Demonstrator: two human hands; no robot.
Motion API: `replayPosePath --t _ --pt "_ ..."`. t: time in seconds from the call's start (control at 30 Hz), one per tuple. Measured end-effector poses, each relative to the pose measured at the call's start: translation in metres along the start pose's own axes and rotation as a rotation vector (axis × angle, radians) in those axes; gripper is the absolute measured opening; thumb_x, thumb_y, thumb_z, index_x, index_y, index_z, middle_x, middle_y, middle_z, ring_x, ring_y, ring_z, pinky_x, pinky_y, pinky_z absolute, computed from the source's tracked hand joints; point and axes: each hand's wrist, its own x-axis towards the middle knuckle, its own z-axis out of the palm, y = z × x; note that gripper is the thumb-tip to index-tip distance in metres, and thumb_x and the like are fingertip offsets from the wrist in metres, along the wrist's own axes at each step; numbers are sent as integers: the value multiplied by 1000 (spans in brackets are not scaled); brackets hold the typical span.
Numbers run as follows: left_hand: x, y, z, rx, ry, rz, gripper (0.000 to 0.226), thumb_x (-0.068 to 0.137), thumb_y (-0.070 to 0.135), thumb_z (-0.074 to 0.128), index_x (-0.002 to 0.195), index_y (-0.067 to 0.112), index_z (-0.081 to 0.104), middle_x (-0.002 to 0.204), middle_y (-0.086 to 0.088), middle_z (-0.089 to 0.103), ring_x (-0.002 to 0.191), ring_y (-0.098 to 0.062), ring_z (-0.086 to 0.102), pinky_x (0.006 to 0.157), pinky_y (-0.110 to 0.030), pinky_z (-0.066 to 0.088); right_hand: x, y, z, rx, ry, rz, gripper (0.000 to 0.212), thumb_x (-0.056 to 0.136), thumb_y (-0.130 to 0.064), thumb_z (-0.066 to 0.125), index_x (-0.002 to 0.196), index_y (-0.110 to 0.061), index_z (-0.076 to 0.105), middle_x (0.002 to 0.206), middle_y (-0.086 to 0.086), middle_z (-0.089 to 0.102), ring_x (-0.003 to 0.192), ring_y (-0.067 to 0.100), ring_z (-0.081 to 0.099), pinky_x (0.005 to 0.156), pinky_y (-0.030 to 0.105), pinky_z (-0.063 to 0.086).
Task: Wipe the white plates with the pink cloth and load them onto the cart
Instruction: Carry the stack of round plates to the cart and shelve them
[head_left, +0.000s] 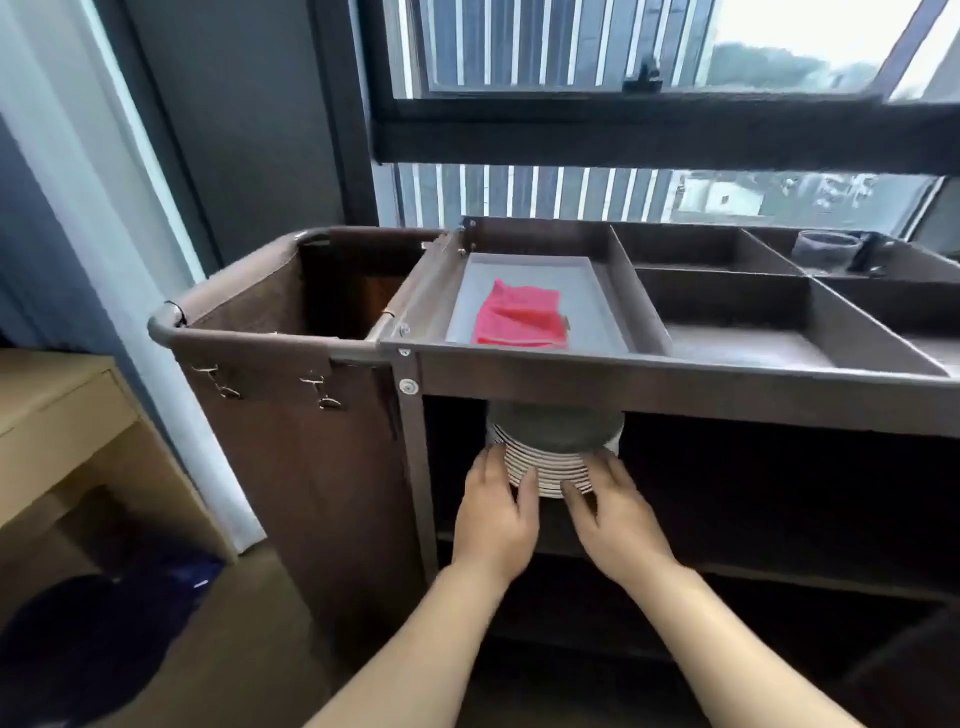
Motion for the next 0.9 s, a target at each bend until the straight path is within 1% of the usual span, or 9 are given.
replayPosePath --t 0.07,0.13,0.27,0.37,0.5,0.6,0.73,0.83,0.9 --pt "-15 27 -39 28 -27 -19 72 92 55 30 140 4 43 140 -10 48 133 -22 40 107 -19 25 -19 -35 -27 -16 -19 1 48 98 -31 53 140 -11 48 148 6 43 138 19 39 106 25 33" --pt "-26 49 -78 74 -49 -32 79 88 59 24 142 4 41 143 -10 47 135 -21 39 110 -23 25 -33 -68 -51 -37 -22 -24 43 96 -27 58 134 -7 56 139 7 53 130 22 49 103 26 37" --pt "-44 72 -149 146 -5 -88 57 99 43 37 144 8 39 146 -6 44 137 -18 36 114 -31 30 -46 -127 -91 -22 -54 -74 40 98 -30 54 132 -9 57 135 2 55 125 19 52 100 27 40" --pt "-68 80 -193 195 49 -158 54 100 40 39 145 11 37 146 -4 43 137 -16 36 112 -31 31 -50 -164 -98 30 -99 -141 41 98 -33 51 133 -11 56 135 -3 54 125 15 51 101 26 39" --pt "-121 76 -247 294 165 -308 54 100 45 38 145 16 37 146 -2 43 135 -16 40 109 -32 36 -65 -213 -83 62 -183 -280 42 98 -35 51 133 -12 57 133 0 56 120 18 54 98 29 41" --pt "-175 72 -288 360 285 -432 53 100 45 38 144 16 38 145 -1 44 133 -17 42 106 -31 39 -88 -252 -63 92 -259 -397 42 99 -36 50 133 -12 57 133 0 56 119 19 55 96 27 41" --pt "-252 61 -344 427 416 -597 54 100 44 38 146 16 36 147 -3 42 132 -18 43 102 -28 40 -128 -307 -32 154 -384 -550 38 99 -35 50 124 -7 59 123 4 59 110 23 57 88 28 43" --pt "-308 53 -382 450 502 -713 53 100 44 37 145 16 36 145 -1 43 129 -16 45 94 -23 38 -162 -350 -11 193 -489 -664 43 100 -38 47 134 -13 54 130 0 56 114 18 56 90 24 42" --pt "-342 47 -406 452 579 -771 52 100 44 39 144 16 37 142 -1 45 126 -16 46 92 -24 37 -185 -378 5 206 -550 -722 46 100 -40 45 138 -16 51 135 -2 54 116 16 55 95 27 45"
